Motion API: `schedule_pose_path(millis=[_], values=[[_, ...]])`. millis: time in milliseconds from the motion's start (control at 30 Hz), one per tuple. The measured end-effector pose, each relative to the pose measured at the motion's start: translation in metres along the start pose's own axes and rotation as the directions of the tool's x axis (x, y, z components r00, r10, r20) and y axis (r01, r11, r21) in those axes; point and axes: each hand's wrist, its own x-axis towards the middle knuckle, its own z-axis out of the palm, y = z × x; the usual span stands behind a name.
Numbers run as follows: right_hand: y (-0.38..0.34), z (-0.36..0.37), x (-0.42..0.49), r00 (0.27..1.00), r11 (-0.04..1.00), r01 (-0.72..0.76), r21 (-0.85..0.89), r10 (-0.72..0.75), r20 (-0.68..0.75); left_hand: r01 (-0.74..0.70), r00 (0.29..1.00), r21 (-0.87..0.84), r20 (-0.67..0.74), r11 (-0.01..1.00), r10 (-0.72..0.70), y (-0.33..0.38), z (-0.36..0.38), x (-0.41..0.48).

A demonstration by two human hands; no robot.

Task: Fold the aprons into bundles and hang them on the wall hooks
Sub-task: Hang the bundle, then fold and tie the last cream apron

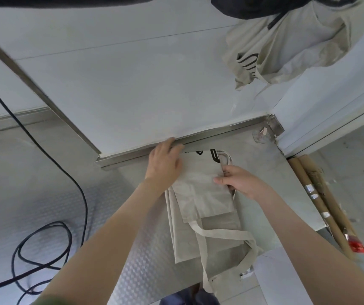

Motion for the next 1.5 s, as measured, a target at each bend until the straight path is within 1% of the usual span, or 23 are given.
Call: schedule_pose_path(millis=[33,67,100,167,233,267,300,433,533,600,700,767,800,833,900,933,967,1000,1067,1167,1300,1400,1500], values=[[0.001,0.001,-0.001,1.0,1.0,0.004,0.016,-0.004,-0.02,-0.094,0.994,0.044,0.057,0.995,0.091,0.002,0.007,0.001],[0.002,0.002,-0.002,0.999,0.999,0.002,0.034,-0.001,-0.033,-0.117,0.987,0.082,0.12,0.99,0.107,0.006,0.011,0.001],[0.004,0.002,-0.003,0.999,0.999,-0.002,0.039,0.004,-0.036,-0.083,0.981,0.115,0.186,0.99,0.061,0.009,0.015,0.003],[0.009,0.003,-0.003,1.0,1.0,-0.006,0.013,0.006,-0.024,0.043,0.952,0.183,0.291,0.982,-0.096,0.016,0.017,0.01],[0.012,0.005,-0.004,1.0,0.999,0.001,-0.046,-0.001,0.003,0.162,0.905,0.185,0.363,0.969,-0.221,0.023,0.013,0.018],[0.013,0.005,-0.005,1.0,0.997,0.006,-0.076,-0.005,0.016,0.207,0.882,0.165,0.395,0.964,-0.257,0.026,0.011,0.021],[0.013,0.006,-0.005,1.0,0.995,0.01,-0.099,-0.008,0.026,0.23,0.866,0.139,0.423,0.963,-0.268,0.028,0.01,0.022],[0.011,0.011,-0.005,0.999,0.985,0.02,-0.171,-0.016,0.029,0.19,0.816,0.088,0.539,0.978,-0.207,0.035,0.015,0.019],[0.01,0.012,-0.004,1.0,0.967,0.016,-0.256,-0.02,-0.012,0.299,0.822,-0.008,0.51,0.954,-0.253,0.028,0.017,0.01],[0.009,0.009,-0.005,0.998,0.936,0.01,-0.351,-0.031,-0.053,0.412,0.826,-0.064,0.448,0.909,-0.343,0.017,0.015,0.003],[0.006,0.006,-0.007,0.995,0.914,-0.024,-0.406,-0.016,-0.093,0.506,0.812,-0.058,0.369,0.861,-0.452,0.001,0.011,-0.004],[0.003,0.01,-0.006,0.995,0.878,-0.03,-0.477,-0.019,-0.097,0.476,0.84,-0.048,0.319,0.878,-0.438,-0.004,0.007,-0.009],[0.002,0.012,-0.005,0.995,0.848,-0.031,-0.529,-0.023,-0.095,0.422,0.871,-0.046,0.296,0.905,-0.391,-0.006,0.005,-0.01],[0.001,0.014,-0.005,0.996,0.819,-0.035,-0.573,-0.022,-0.092,0.337,0.909,-0.035,0.274,0.941,-0.315,-0.009,0.003,-0.011],[0.0,0.014,-0.007,0.996,0.794,-0.051,-0.606,-0.002,-0.087,0.082,0.967,0.07,0.234,0.994,-0.096,-0.014,0.001,-0.009],[0.0,0.013,-0.009,0.997,0.798,-0.061,-0.599,0.015,-0.081,-0.055,0.973,0.14,0.229,0.989,0.021,-0.014,0.0,-0.005],[-0.001,0.012,-0.011,0.997,0.808,-0.072,-0.585,0.035,-0.074,-0.169,0.961,0.19,0.251,0.967,0.118,-0.013,0.0,-0.001],[-0.001,0.012,-0.013,0.996,0.819,-0.081,-0.569,0.052,-0.067,-0.25,0.938,0.217,0.298,0.944,0.18,-0.011,0.001,0.003],[-0.002,0.011,-0.017,0.996,0.824,-0.088,-0.56,0.068,-0.057,-0.332,0.893,0.227,0.389,0.916,0.227,-0.006,0.005,0.01],[0.002,0.011,-0.02,0.995,0.822,-0.082,-0.564,0.038,-0.09,-0.312,0.868,0.185,0.455,0.932,0.201,-0.005,0.009,0.016],[0.007,0.011,-0.018,0.969,0.772,-0.002,-0.636,-0.155,-0.191,-0.294,0.835,0.208,0.53,0.933,0.145,-0.004,0.008,0.015],[0.007,0.013,-0.012,0.933,0.75,0.062,-0.658,-0.277,-0.228,-0.15,0.856,0.189,0.515,0.97,0.031,-0.011,0.002,0.007],[0.008,0.026,-0.004,0.907,0.654,0.04,-0.755,-0.34,-0.247,-0.126,0.901,0.348,0.432,0.929,-0.039,-0.02,-0.007,-0.002]])
